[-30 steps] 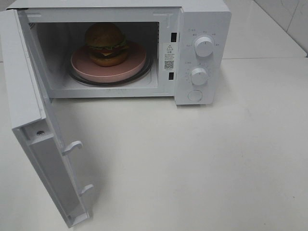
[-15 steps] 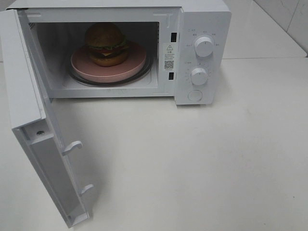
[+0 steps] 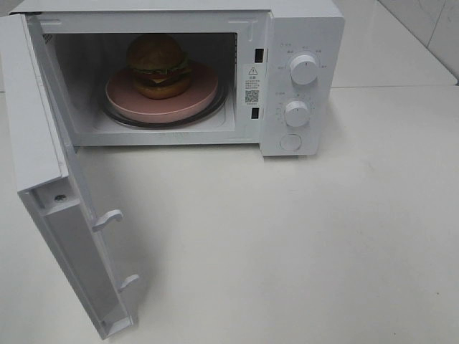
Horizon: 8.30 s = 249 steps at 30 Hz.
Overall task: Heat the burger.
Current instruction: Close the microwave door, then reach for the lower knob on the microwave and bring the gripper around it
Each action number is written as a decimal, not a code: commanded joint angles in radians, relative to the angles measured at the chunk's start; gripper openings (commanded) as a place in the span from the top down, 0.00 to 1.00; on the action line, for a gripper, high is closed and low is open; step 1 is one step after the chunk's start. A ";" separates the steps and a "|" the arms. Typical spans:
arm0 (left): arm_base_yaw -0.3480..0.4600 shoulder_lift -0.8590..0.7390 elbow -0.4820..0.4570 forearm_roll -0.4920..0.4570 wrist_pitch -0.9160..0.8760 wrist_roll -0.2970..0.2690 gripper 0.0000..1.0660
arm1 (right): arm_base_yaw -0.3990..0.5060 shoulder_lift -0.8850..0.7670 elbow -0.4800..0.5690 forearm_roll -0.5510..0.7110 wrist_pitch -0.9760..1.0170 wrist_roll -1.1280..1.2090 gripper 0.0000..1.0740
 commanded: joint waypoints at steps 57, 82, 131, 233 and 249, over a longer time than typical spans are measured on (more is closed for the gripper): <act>0.002 0.947 0.387 0.336 -1.698 -0.302 1.00 | -0.009 -0.025 0.003 -0.006 -0.002 -0.003 0.31; -0.236 1.406 0.351 0.490 -2.051 -0.265 1.00 | -0.009 -0.025 0.003 -0.006 -0.002 -0.003 0.31; -0.792 1.723 -0.053 -0.032 -2.023 -0.122 1.00 | -0.009 -0.025 0.003 -0.006 -0.002 -0.004 0.31; -0.878 1.933 -0.599 0.028 -1.286 -0.103 0.92 | -0.009 -0.025 0.003 -0.006 -0.002 -0.004 0.31; -0.886 1.750 -0.599 -0.036 -0.658 -0.162 0.06 | -0.009 -0.025 0.003 -0.006 -0.002 -0.004 0.31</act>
